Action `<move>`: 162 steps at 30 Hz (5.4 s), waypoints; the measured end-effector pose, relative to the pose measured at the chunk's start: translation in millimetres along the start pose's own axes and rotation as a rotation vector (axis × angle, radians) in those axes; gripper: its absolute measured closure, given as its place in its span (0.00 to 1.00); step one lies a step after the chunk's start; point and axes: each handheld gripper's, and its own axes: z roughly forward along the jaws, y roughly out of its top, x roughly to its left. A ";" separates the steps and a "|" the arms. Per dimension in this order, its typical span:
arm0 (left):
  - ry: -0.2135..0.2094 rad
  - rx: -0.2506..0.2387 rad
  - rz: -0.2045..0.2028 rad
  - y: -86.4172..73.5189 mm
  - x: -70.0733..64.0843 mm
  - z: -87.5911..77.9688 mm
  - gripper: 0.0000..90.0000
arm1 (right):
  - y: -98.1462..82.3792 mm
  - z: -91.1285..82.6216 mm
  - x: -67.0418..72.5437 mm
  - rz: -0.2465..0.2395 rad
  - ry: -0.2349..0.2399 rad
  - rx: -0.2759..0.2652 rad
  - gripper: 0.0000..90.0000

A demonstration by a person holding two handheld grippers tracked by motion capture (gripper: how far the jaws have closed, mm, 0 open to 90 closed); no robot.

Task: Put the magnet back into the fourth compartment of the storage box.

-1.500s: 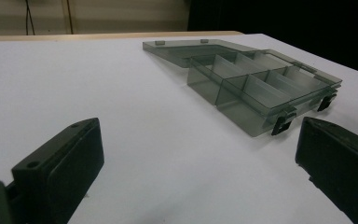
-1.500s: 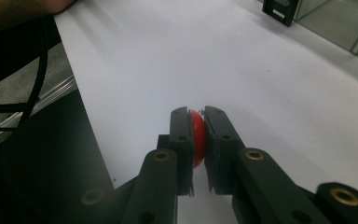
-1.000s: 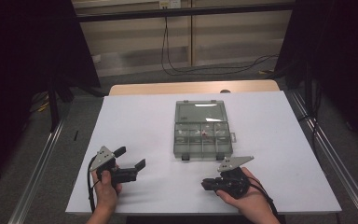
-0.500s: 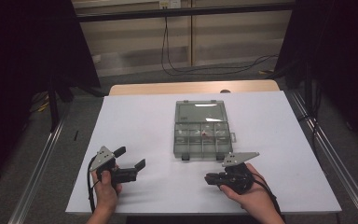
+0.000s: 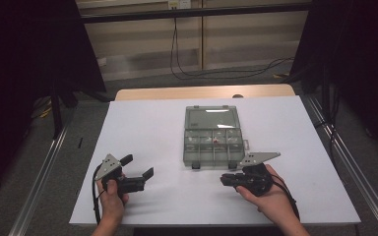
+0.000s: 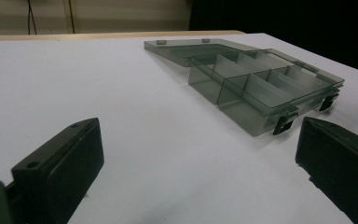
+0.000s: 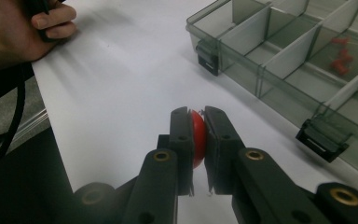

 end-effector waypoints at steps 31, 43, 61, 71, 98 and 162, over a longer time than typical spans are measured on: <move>-0.003 0.006 0.005 0.0 0.6 -0.7 0.01 | 23.9 -6.6 -22.3 0.030 -0.039 -0.035 0.92; -0.003 0.007 0.004 -0.1 0.8 -0.7 0.01 | 28.0 -7.5 -30.2 0.047 -0.064 -0.034 0.92; -0.002 0.007 0.005 -0.1 0.9 -0.7 0.01 | 37.4 -11.0 -46.2 0.068 -0.095 -0.058 0.92; -0.002 0.006 0.004 -0.1 0.8 -0.7 0.01 | 44.3 -12.3 -54.0 0.078 -0.118 -0.066 0.92; -0.003 0.005 0.004 -0.2 1.2 -0.7 0.01 | 54.1 -3.5 -80.4 0.115 -0.161 -0.079 0.92; -0.003 0.004 0.005 -0.3 1.1 -0.5 0.01 | 49.3 38.7 -127.1 0.185 -0.239 -0.015 0.73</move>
